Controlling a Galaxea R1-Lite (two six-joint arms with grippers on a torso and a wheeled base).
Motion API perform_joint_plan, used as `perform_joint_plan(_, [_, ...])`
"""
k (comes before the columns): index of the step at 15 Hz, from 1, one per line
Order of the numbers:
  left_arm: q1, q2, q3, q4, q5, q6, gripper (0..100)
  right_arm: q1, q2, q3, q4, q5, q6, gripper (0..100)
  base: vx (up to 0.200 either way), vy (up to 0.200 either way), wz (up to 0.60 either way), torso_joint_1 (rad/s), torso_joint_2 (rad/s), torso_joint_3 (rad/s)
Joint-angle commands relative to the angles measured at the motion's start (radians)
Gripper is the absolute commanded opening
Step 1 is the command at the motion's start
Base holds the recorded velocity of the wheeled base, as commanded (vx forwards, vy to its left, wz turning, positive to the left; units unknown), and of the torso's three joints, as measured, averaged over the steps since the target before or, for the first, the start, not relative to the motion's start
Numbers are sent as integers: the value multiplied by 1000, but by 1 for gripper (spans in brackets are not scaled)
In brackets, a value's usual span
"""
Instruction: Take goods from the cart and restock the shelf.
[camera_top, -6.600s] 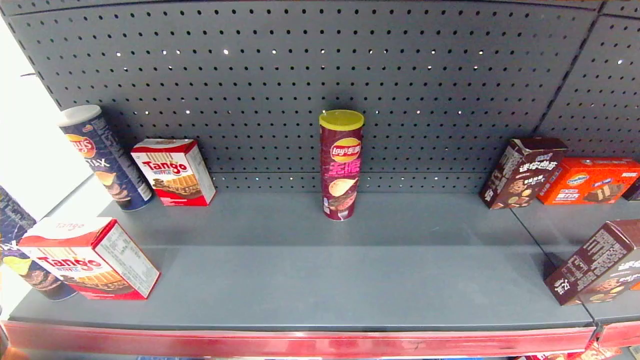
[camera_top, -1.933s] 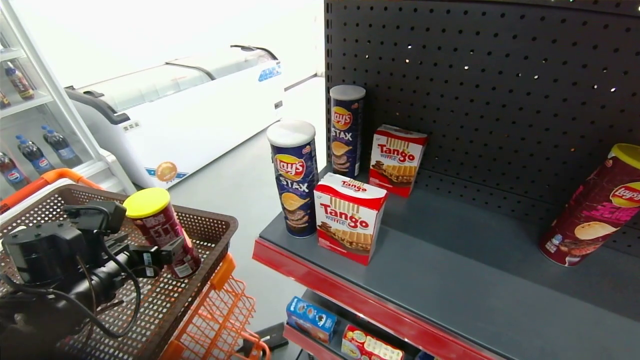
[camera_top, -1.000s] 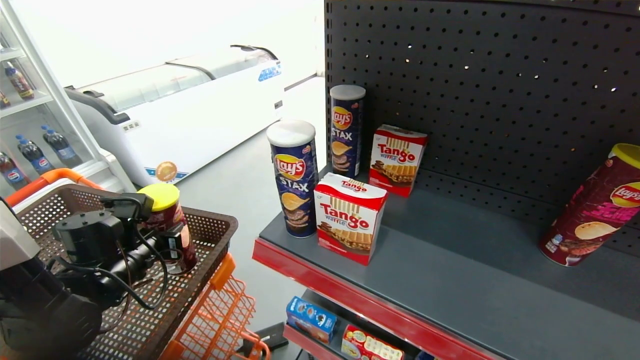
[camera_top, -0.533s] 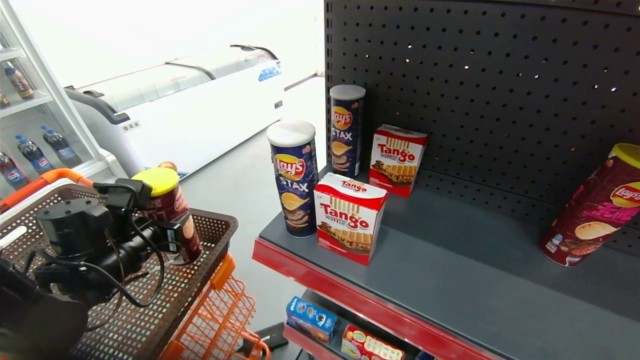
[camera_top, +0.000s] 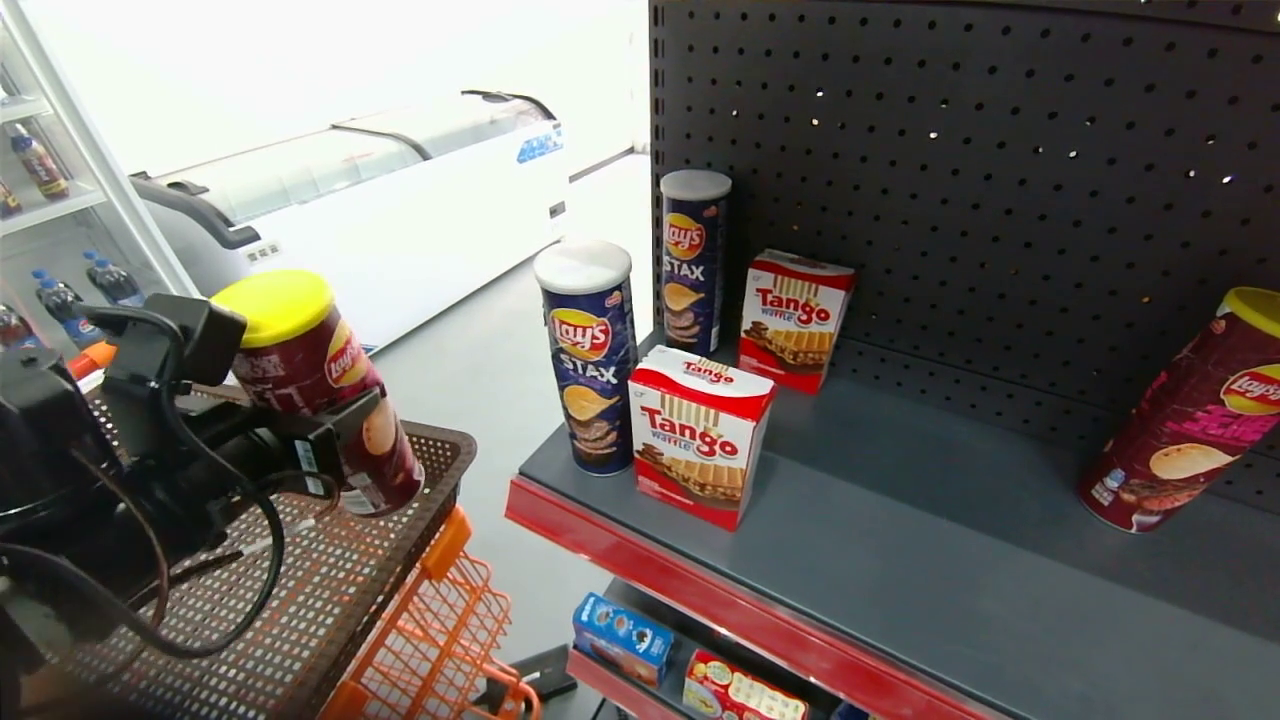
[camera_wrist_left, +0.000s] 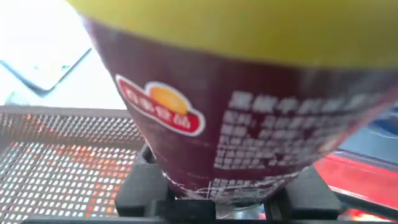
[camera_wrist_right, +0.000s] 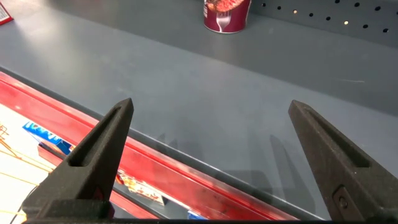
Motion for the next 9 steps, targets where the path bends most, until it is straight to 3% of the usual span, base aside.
perform_joint_plan(1, [-108, -158, 84, 21, -25, -13, 0, 0, 1, 0, 0, 0, 0, 100, 0, 0, 0, 0, 0, 0])
perform_joint_plan(3, [-139, -194, 127, 12, -48, -25, 0, 0, 1, 0, 0, 1, 0, 100, 0, 0, 0, 0, 0, 0])
perform_joint_plan(4, [-139, -204, 142, 5, -143, -25, 0, 0, 1, 0, 0, 0, 0, 100, 0, 0, 0, 0, 0, 0])
perform_joint_plan(5, [-141, -206, 164, -14, -183, -27, 0, 0, 1, 0, -2, 0, 0, 100, 0, 0, 0, 0, 0, 0])
perform_joint_plan(7, [-145, -206, 167, -18, -192, -25, 0, 0, 1, 0, 0, 0, 0, 100, 0, 0, 0, 0, 0, 0])
perform_joint_plan(9, [-188, -206, 184, -15, -197, -24, 0, 0, 1, 0, 0, 0, 0, 100, 0, 0, 0, 0, 0, 0])
